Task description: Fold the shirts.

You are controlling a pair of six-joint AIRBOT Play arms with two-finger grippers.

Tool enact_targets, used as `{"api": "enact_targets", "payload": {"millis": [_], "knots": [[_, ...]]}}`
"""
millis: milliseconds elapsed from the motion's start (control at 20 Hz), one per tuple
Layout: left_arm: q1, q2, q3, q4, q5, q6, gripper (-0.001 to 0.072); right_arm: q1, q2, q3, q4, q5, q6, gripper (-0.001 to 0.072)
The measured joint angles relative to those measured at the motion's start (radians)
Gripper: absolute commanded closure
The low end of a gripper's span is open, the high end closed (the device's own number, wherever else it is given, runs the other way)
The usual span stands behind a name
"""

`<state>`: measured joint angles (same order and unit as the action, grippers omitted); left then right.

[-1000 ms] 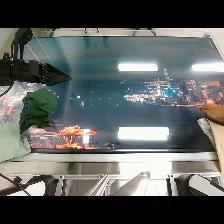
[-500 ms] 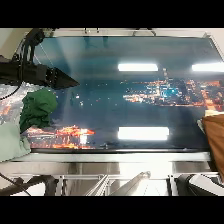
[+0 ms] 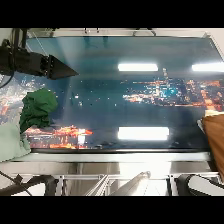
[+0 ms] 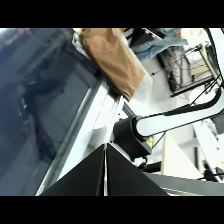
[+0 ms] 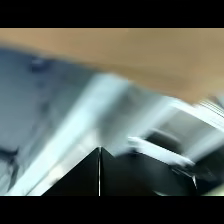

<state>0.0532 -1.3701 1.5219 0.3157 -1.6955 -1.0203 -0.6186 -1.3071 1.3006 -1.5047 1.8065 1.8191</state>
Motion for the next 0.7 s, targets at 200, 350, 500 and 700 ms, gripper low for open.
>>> {"api": "enact_targets", "payload": {"millis": [200,350,500,700], "knots": [[0.000,0.057,-0.068,0.035,0.012,-0.011,0.0691,0.225,0.095,0.024,0.133,-0.098,-0.049,0.0694],[0.001,0.167,-0.257,0.090,0.043,-0.007,0.0691,0.437,0.255,-0.023,0.175,-0.196,-0.069,0.0693],[-0.002,0.314,-0.504,0.153,0.122,0.001,0.0690,0.667,0.449,-0.174,0.197,-0.344,-0.064,0.0692],[-0.015,0.472,-0.769,0.197,0.214,0.002,0.0690,0.883,0.628,-0.448,0.200,-0.553,-0.032,0.0692]]}}
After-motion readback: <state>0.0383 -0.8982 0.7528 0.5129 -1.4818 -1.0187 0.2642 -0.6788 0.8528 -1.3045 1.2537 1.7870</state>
